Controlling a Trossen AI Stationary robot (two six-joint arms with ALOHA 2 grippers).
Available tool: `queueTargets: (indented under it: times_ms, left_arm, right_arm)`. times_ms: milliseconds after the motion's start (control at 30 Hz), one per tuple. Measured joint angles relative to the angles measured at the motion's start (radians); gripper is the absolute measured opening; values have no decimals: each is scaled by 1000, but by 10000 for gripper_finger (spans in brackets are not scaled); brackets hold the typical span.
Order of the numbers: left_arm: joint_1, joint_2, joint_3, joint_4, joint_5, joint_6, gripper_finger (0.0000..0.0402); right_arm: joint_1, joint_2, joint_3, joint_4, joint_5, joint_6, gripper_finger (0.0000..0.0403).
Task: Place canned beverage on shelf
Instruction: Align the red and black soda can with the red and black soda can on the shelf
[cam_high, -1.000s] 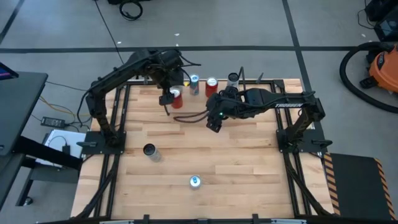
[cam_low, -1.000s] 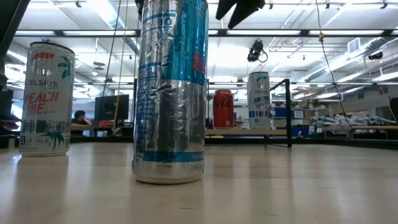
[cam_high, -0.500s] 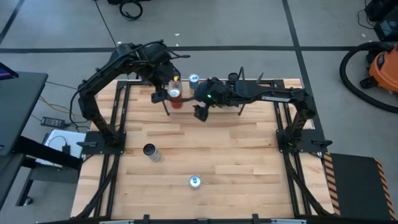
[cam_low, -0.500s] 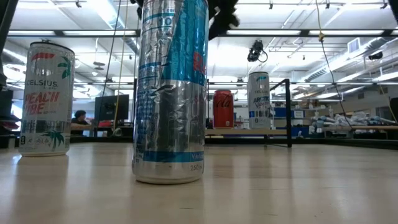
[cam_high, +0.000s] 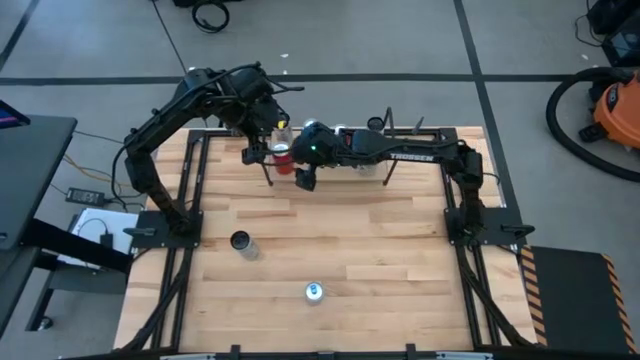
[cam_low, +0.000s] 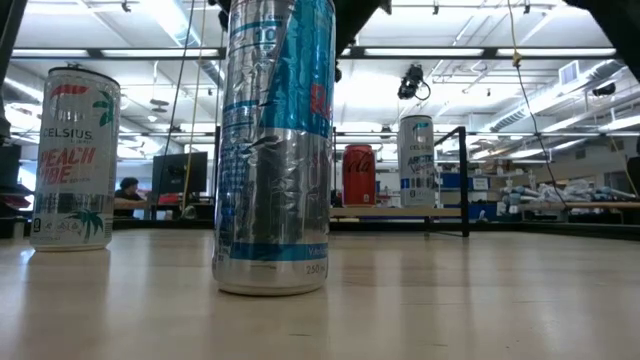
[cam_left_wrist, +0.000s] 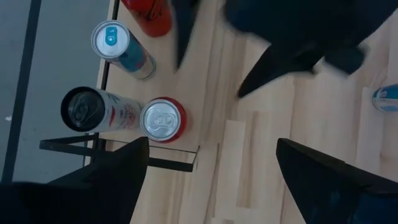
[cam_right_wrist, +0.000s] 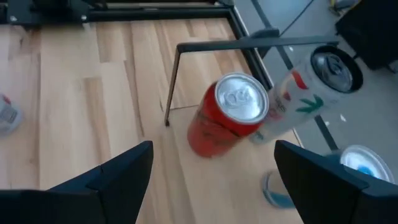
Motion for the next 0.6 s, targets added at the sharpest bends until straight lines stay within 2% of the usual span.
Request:
queueTargets:
  times_ms: [133, 600]
  left_arm:
    - [0, -28, 0, 0, -1, 1, 354]
    - [55, -141, 0, 1, -6, 12, 354]
  right_arm:
    - [-16, 35, 0, 94, -9, -20, 346]
    - [-69, 126, 0, 217, -31, -20, 346]
